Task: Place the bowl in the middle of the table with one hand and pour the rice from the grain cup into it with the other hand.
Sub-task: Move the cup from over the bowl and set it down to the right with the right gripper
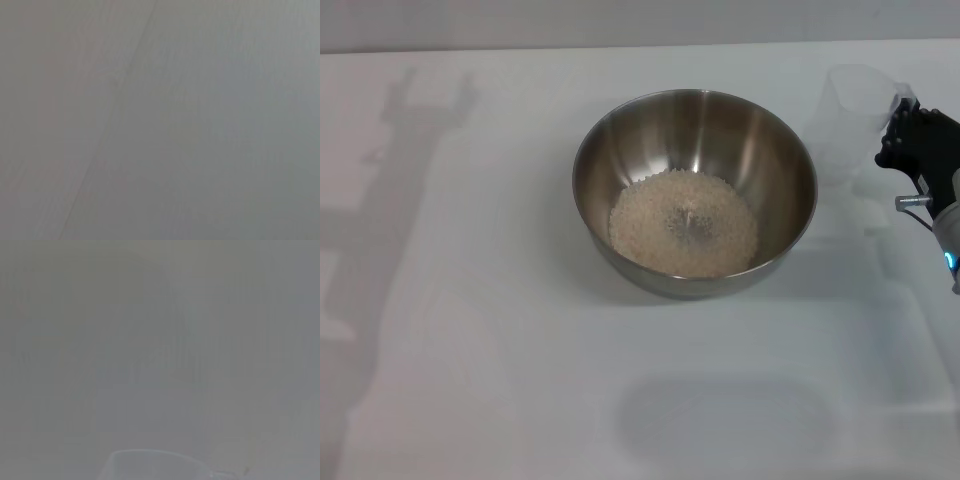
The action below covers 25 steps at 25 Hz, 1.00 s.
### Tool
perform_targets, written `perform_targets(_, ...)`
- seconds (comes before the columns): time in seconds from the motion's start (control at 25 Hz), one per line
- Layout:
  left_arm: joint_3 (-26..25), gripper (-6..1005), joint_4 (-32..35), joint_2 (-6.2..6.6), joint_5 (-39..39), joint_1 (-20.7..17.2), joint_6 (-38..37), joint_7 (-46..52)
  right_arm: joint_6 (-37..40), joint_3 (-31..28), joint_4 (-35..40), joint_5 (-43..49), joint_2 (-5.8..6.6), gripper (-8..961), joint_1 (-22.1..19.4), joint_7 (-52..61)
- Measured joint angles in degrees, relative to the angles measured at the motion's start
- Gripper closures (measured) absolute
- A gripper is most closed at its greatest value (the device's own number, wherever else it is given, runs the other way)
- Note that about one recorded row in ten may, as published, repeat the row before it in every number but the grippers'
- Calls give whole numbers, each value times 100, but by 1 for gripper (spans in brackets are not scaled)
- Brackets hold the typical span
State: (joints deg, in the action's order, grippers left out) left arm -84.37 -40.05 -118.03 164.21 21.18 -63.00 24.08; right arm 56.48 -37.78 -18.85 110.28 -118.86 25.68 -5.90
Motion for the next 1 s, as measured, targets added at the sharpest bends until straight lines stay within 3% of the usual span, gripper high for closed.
perform_targets(0.32,0,128,-79,-18,4,-76,-93,0,-669,-2,384,0,-2,943,202,407)
perform_targets(0.76,80,128,-262,-43,7,-205,-177,0,-641,22,574,37,-10,891,216,474)
perform_targets(1.0,147,128,-414,-45,4,-324,-179,0,-604,83,612,117,-10,784,160,513)
